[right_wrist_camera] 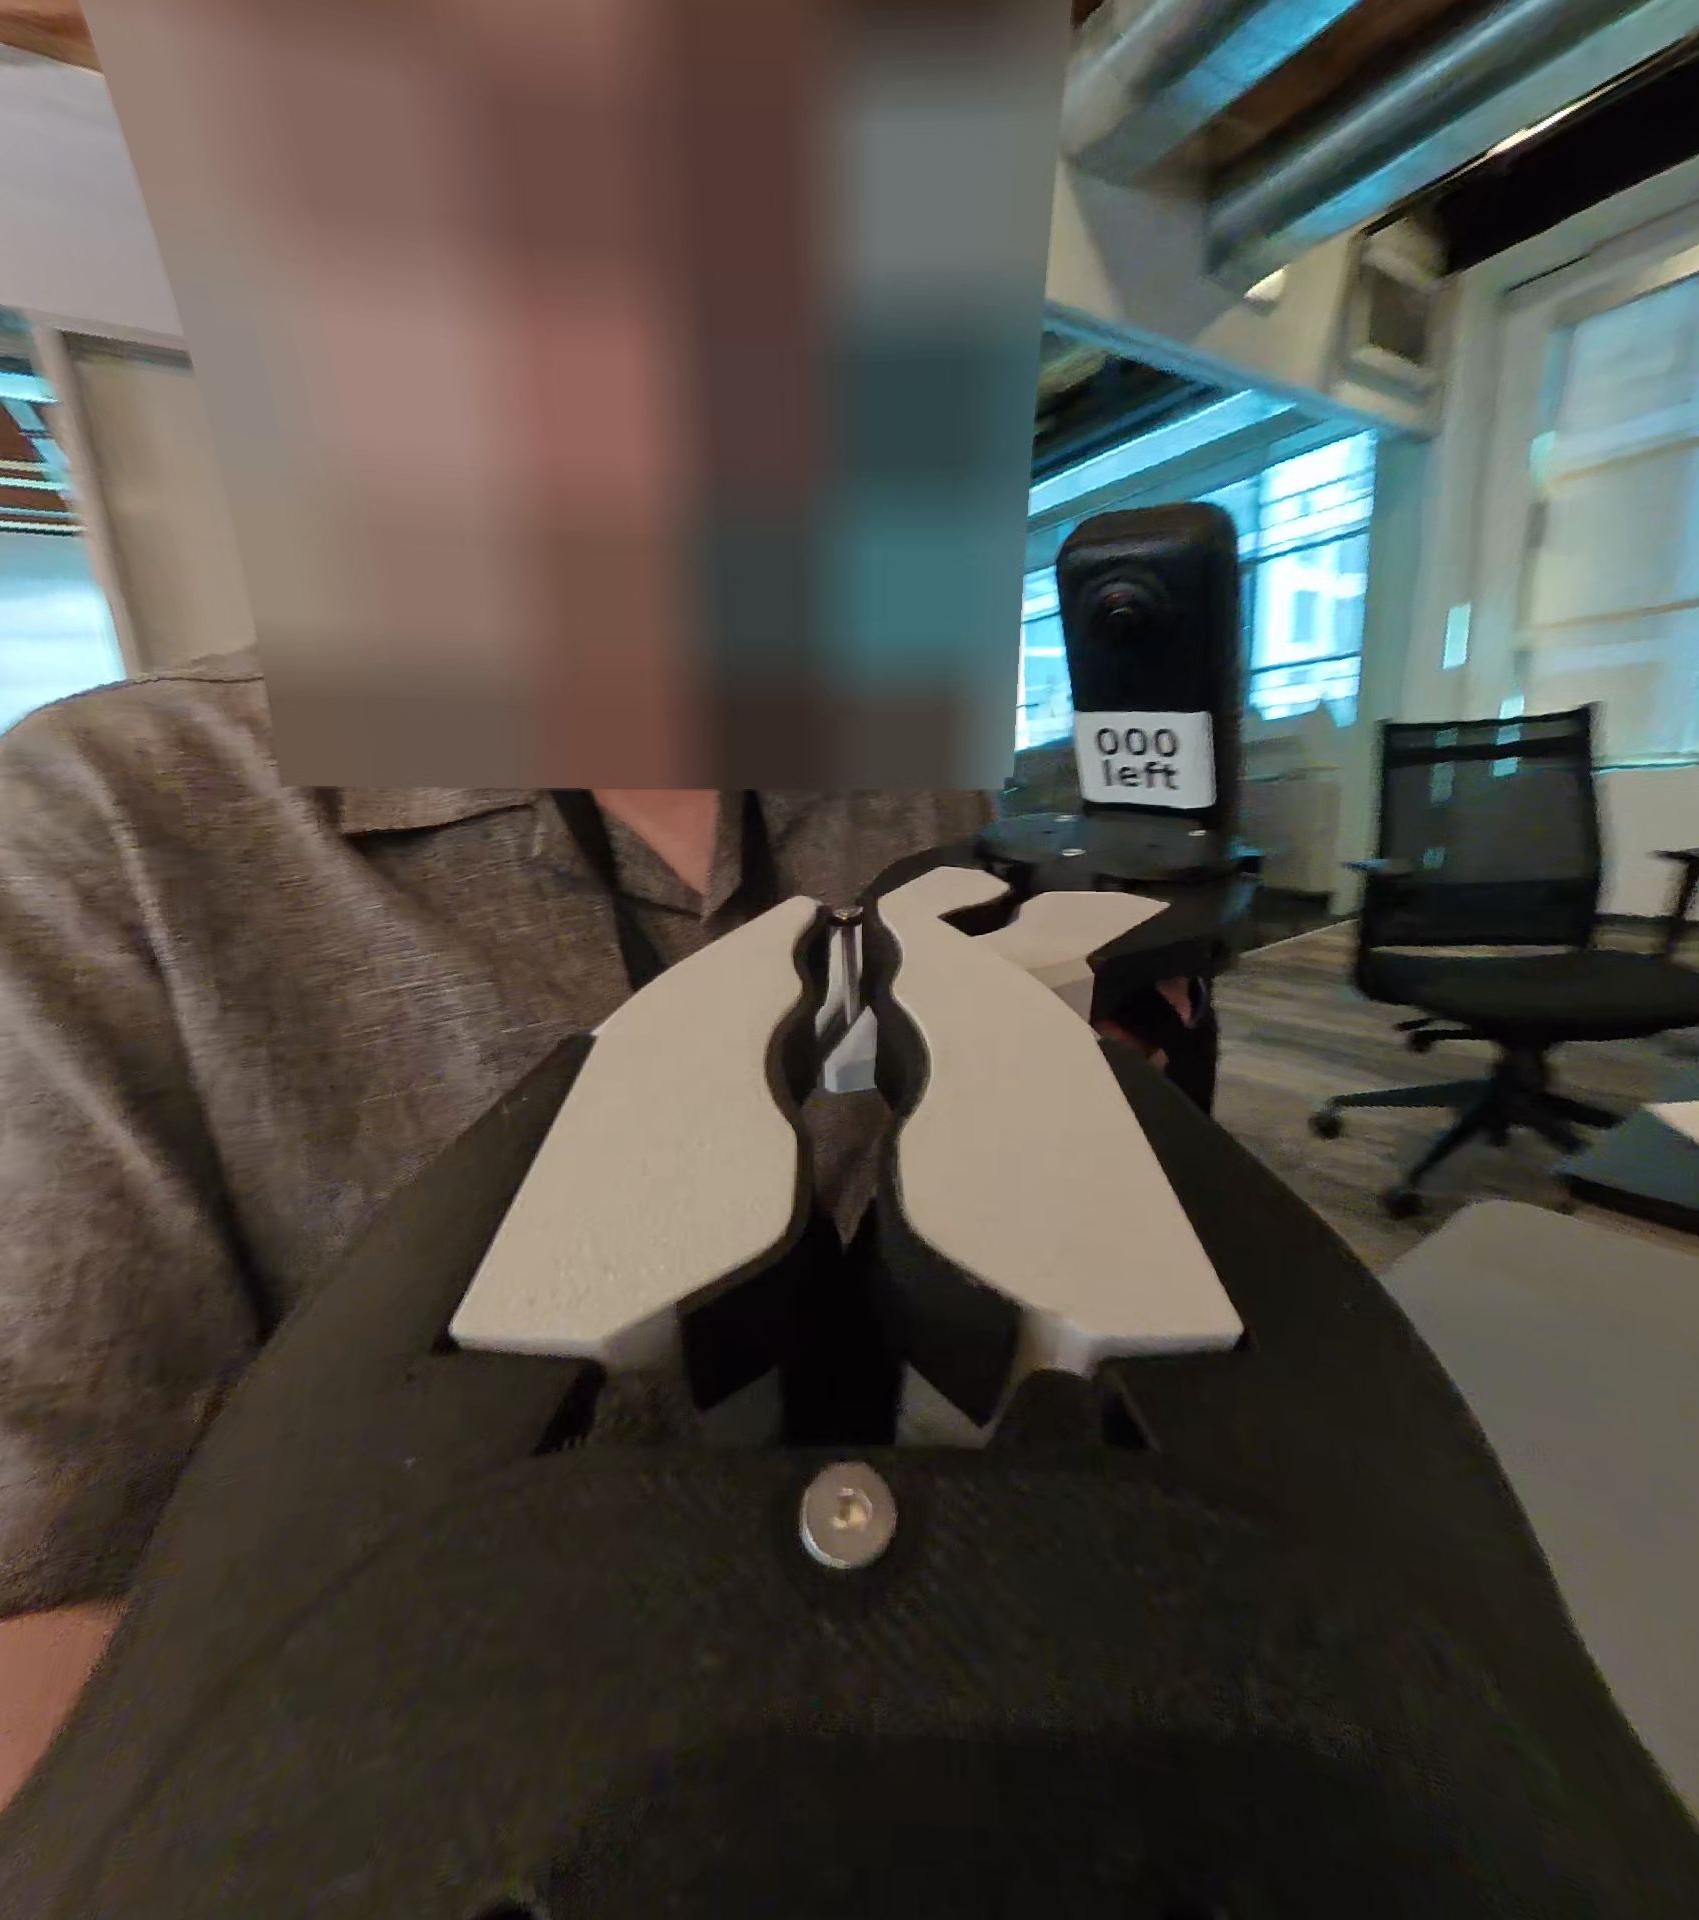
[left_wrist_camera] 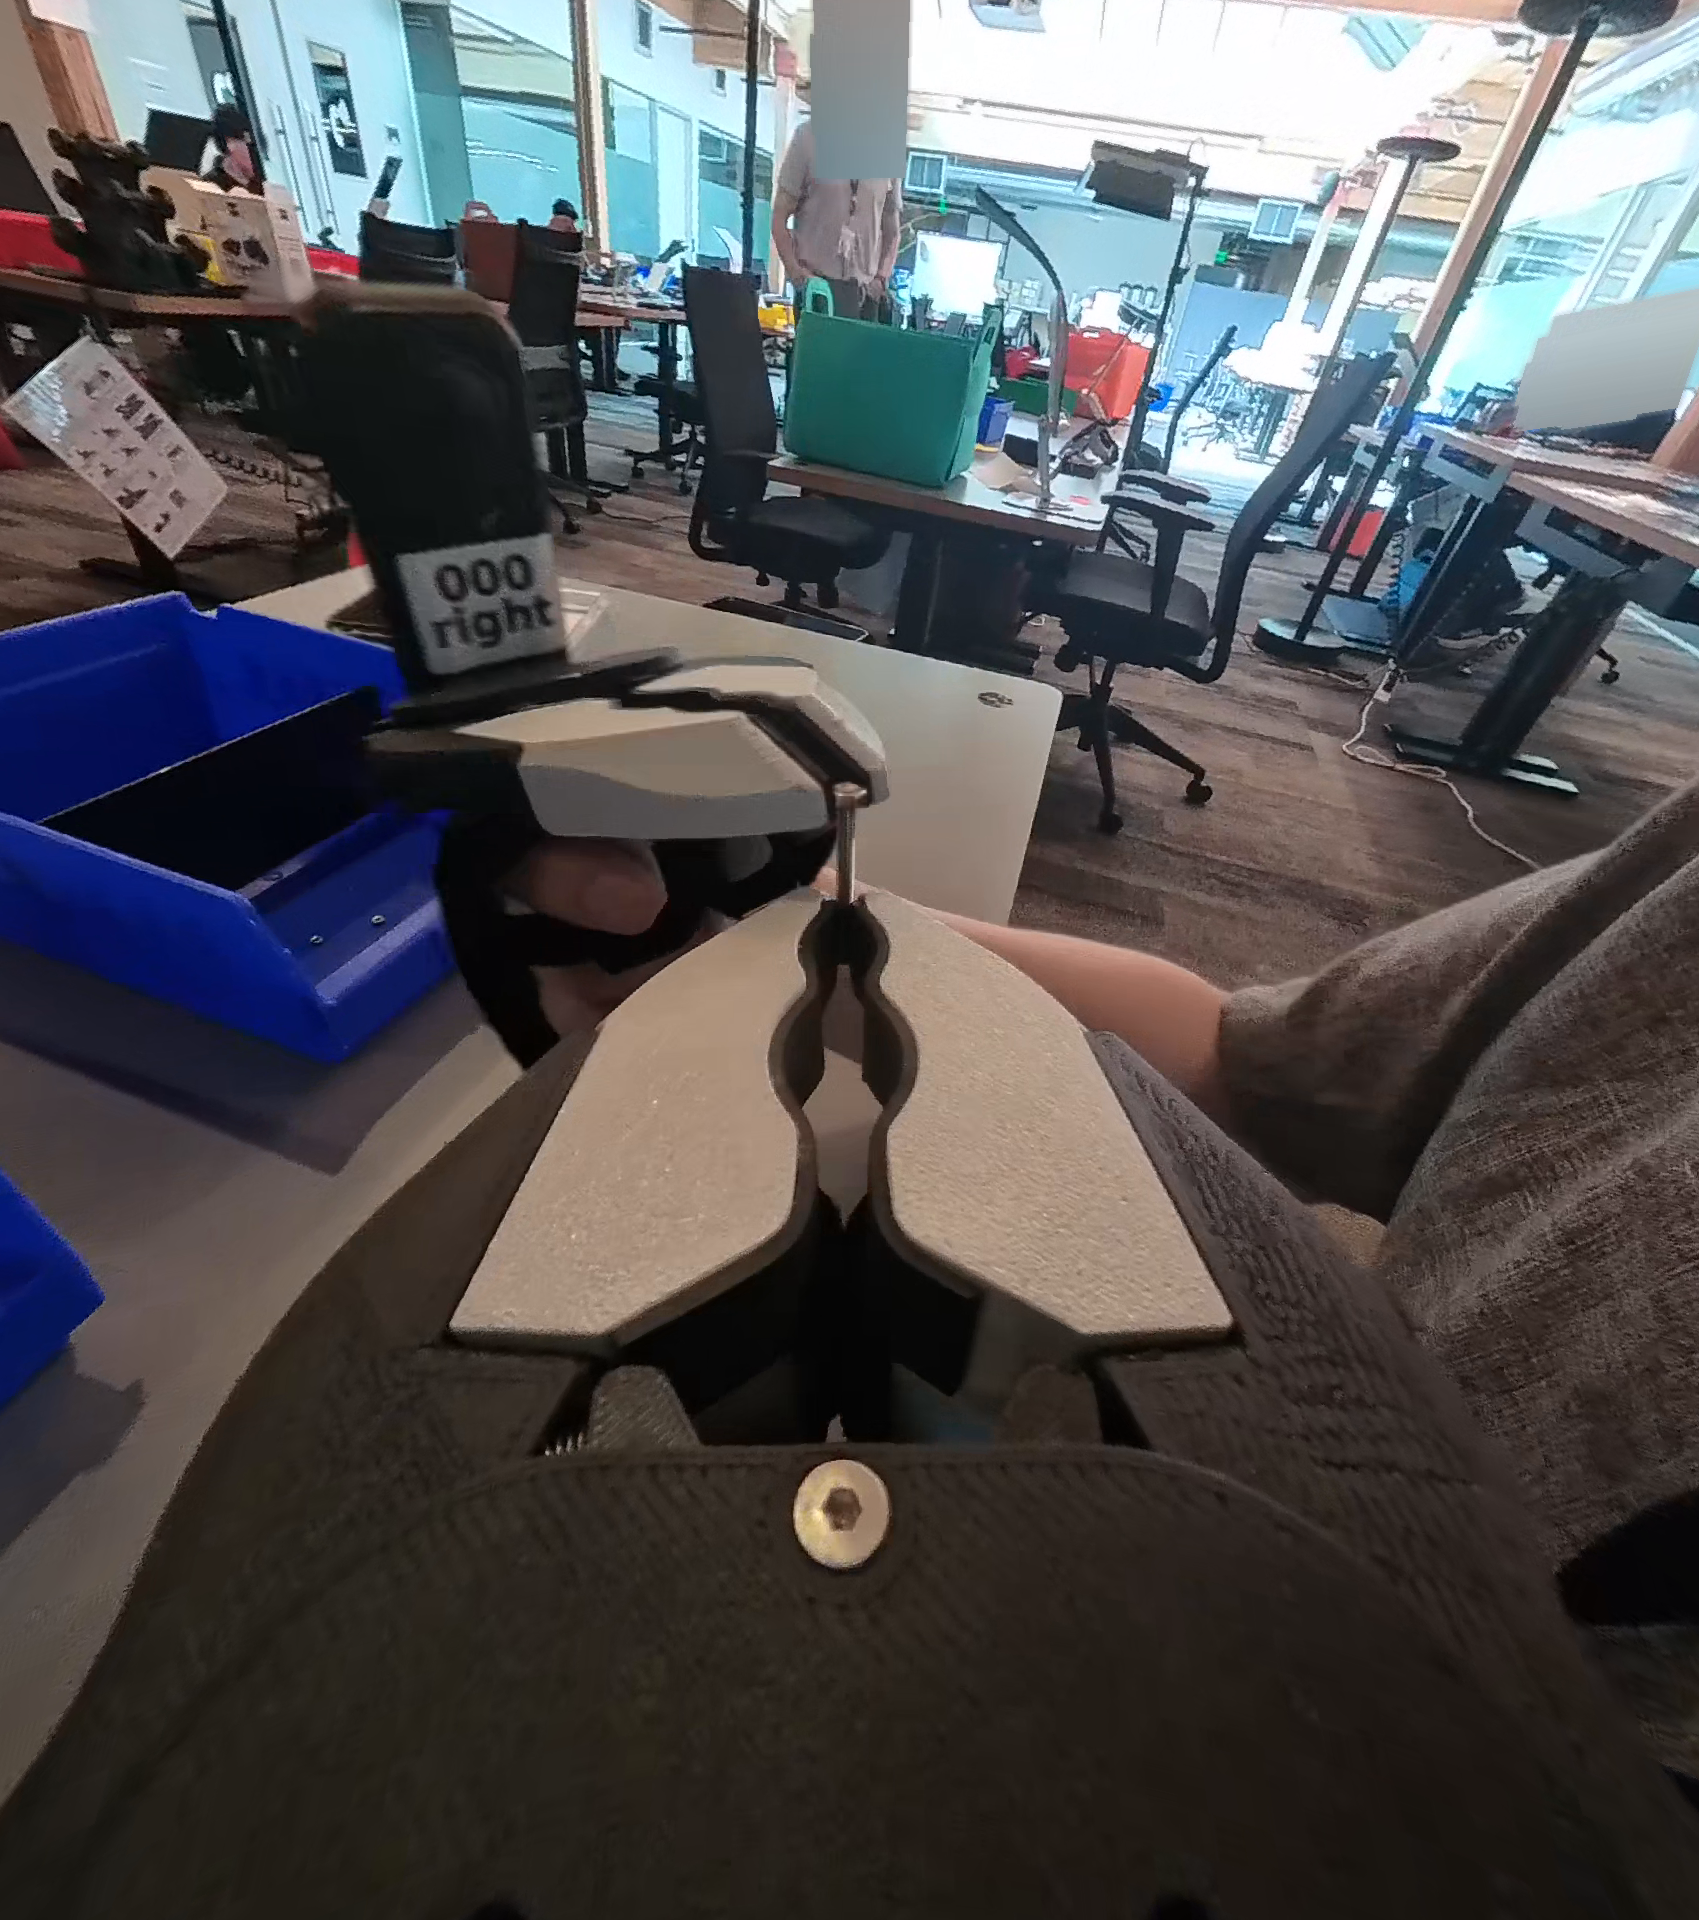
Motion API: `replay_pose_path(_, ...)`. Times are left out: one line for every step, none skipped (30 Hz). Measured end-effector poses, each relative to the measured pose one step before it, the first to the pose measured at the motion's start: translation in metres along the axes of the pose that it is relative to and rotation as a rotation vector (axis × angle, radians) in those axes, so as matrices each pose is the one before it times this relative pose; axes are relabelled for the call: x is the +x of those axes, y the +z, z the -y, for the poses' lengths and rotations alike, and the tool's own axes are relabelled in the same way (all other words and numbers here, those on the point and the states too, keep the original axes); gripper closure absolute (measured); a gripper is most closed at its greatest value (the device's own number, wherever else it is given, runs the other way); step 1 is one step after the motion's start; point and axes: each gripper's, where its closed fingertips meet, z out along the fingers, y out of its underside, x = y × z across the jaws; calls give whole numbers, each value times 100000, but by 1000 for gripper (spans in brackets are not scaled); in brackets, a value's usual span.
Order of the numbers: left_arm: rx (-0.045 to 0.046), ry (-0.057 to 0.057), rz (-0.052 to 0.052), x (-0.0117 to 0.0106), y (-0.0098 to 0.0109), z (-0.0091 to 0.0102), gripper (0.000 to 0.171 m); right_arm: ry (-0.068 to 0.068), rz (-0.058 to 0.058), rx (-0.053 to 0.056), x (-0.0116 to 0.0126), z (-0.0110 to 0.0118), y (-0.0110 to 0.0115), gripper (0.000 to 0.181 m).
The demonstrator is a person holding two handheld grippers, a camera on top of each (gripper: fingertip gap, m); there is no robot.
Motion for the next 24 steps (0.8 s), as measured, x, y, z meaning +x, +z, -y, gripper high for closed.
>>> replay_pose_path(-65, 118, 22, 29, 6, -22, 170, -2714, -5153, 1422, -46, -4, -131, 176)
replay_pose_path(346, -140, 635, -83, -53, 58, 170, -3572, -2977, 2434, -441, 142, -199, 178)
replay_pose_path(-64, 101, 750, -187, -83, 13, 170, -3262, -1784, 4158, -669, 415, -279, 178)
replay_pose_path(-83, -403, 415, -210, -88, 2, 170, -2825, -5779, 2976, -59, 332, -323, 179)
replay_pose_path(402, -654, 549, -238, -105, 43, 170, -3551, -5858, 1033, -47, 92, -252, 179)
replay_pose_path(-212, -434, 576, -235, -54, -58, 170, -3426, -10036, 1092, 604, 192, -199, 179)
replay_pose_path(-561, -253, 853, -256, -37, -101, 170, -4169, -9682, -495, 444, -30, -67, 178)
replay_pose_path(-232, -118, 1044, -260, -46, -36, 170, -4453, -11147, -1165, 526, -23, 16, 176)
replay_pose_path(-478, 49, 1450, -296, -59, -61, 170, -4522, -16555, -1694, 1180, 52, -94, 174)
replay_pose_path(-454, 389, 2012, -378, -57, -49, 170, -6203, -13142, -1567, 512, 48, -30, 167)
replay_pose_path(-119, 692, 2287, -408, -79, -6, 170, -6239, -14085, -153, 567, 166, -31, 160)
replay_pose_path(-379, 861, 2510, -426, -65, -48, 170, -4988, -13116, -1561, 501, -26, -88, 155)
replay_pose_path(-763, 1033, 2399, -383, -21, -112, 170, -4038, -7665, 150, -178, 76, -40, 156)
replay_pose_path(-321, 925, 1738, -281, -6, -69, 169, -3425, -8846, -1158, 75, -153, -12, 157)
replay_pose_path(-232, 518, 961, -145, 25, -65, 169, -4571, -4495, -2295, -422, -292, 104, 157)
replay_pose_path(-156, 477, 790, -83, 11, -60, 169, -4131, -5381, -2105, -230, -277, 164, 157)
replay_pose_path(-177, 779, 886, -52, 13, -36, 169, -3953, -2914, -2909, -440, -380, 255, 159)
replay_pose_path(-141, 795, 459, 11, 5, -12, 169, -2950, -1063, -1909, -517, -275, 281, 160)
replay_pose_path(-141, 617, 398, 26, -6, 8, 169, -2023, -3349, -1949, -24, -286, 247, 162)
replay_pose_path(179, 530, 556, -16, -43, 61, 170, -1100, -186, -1758, -267, -266, 266, 163)
replay_pose_path(-36, 426, 241, 17, -30, 29, 169, 98, -655, -116, -110, -57, 198, 164)
replay_pose_path(184, 322, 450, -30, -58, 61, 170, 568, -1679, 448, 105, 9, 135, 165)
replay_pose_path(211, 295, 463, -52, -62, 54, 169, 629, 548, -724, -145, -104, 184, 167)
replay_pose_path(8, 91, 26, -2, -41, 34, 169, 134, -989, -435, 79, -72, 145, 167)
